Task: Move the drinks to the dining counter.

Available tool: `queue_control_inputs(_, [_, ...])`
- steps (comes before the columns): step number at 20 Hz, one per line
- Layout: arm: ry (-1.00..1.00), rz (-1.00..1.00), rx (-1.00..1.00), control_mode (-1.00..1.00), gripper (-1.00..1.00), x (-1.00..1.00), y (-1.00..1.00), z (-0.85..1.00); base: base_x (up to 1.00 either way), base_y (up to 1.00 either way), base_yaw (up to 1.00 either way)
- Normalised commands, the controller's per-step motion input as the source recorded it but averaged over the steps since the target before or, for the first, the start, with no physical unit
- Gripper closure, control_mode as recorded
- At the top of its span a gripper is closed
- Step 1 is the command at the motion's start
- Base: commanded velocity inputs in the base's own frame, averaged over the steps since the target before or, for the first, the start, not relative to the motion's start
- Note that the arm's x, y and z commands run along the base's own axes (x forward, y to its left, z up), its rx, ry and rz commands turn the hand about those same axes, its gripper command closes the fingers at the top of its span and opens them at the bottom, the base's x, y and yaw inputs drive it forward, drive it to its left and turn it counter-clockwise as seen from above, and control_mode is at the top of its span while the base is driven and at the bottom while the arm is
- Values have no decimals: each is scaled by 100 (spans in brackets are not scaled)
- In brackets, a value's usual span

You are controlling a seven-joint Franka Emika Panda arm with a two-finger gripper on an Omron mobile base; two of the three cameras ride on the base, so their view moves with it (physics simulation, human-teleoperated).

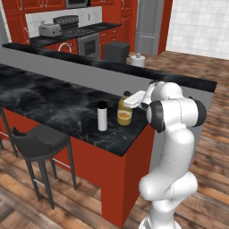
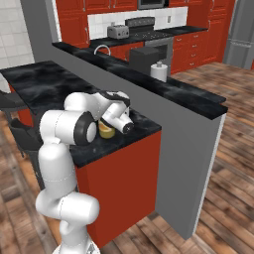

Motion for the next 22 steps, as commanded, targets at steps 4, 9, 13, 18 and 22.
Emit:
queue_control_inputs(4, [0,0,0,-100,-100,0,1,-8,0,0,0])
queue_control_inputs(9, [0,0,0,-100,-100,0,0,0,0,0,0])
queue_control_inputs(13, [0,0,0,-100,-100,-3,0,0,0,0,0])
queue_control_inputs(18, [0,0,0,-100,-100,-10,0,7,0,0,0])
queue_control_inputs(22, [0,0,0,-100,-100,-22,0,13,0,0,0])
